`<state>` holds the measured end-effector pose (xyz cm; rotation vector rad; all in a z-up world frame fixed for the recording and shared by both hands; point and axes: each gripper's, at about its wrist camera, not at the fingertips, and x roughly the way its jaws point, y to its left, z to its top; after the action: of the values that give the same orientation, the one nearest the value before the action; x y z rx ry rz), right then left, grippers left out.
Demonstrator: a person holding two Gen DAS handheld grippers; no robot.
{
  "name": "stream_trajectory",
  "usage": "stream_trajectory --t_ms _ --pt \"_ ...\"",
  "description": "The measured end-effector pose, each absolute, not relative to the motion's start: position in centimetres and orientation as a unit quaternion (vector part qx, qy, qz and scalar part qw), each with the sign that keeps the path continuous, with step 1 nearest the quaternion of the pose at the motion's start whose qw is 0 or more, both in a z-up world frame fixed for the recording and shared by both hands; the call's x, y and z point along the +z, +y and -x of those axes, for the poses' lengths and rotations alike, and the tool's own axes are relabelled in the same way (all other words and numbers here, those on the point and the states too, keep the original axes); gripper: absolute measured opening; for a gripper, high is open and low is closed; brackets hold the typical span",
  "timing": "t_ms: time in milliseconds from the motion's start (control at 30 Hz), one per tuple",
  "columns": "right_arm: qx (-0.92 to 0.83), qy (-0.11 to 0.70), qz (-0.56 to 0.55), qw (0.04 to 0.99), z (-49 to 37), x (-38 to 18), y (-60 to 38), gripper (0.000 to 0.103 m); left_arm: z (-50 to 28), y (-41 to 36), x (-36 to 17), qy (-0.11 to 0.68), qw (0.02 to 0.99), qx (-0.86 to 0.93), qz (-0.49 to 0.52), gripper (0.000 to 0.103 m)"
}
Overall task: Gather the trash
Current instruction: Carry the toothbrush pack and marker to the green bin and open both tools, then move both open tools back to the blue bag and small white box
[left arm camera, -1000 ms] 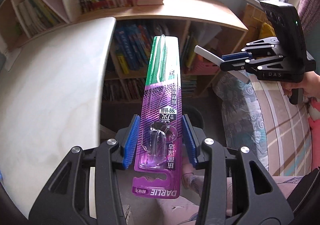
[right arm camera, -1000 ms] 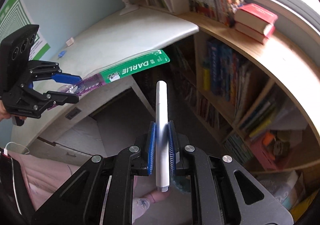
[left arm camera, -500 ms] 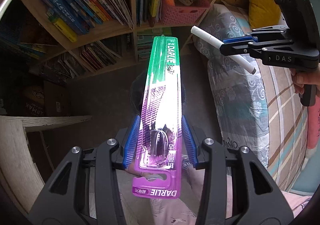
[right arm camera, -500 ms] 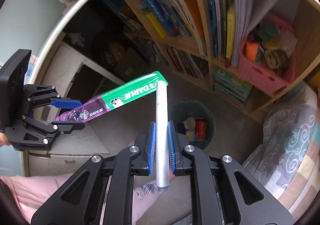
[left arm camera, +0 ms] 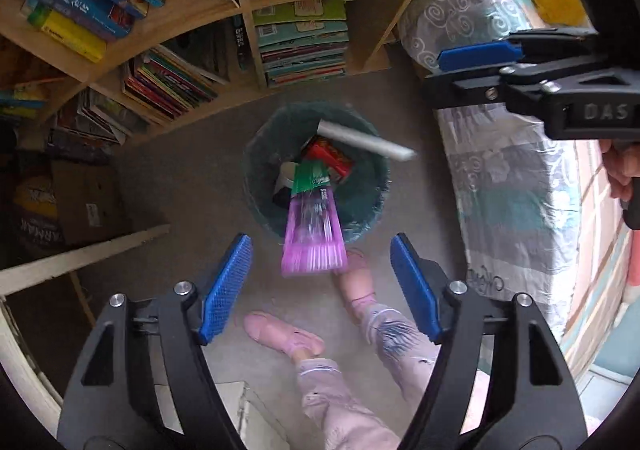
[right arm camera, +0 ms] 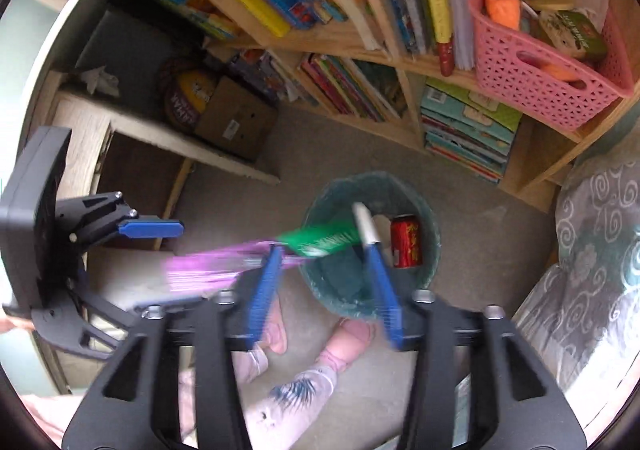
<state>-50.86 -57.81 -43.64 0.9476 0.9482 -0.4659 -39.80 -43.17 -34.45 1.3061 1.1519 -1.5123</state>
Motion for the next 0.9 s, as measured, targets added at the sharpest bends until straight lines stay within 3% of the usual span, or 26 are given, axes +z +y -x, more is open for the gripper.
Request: stream_trajectory --t_ms 733,900 --pt "-0.231 0.434 -0.432 0.757 52.8 -40.7 -57.0 0.055 39.4 -43.4 -30.6 0.435 0.417 -0.616 -0.507 0.071" --pt "-0.225 0.427 -0.422 0.768 52.6 -38.8 -56.6 0.055 39.4 -42.9 -28.7 0.43 0.42 -0.628 -0.494 0.076"
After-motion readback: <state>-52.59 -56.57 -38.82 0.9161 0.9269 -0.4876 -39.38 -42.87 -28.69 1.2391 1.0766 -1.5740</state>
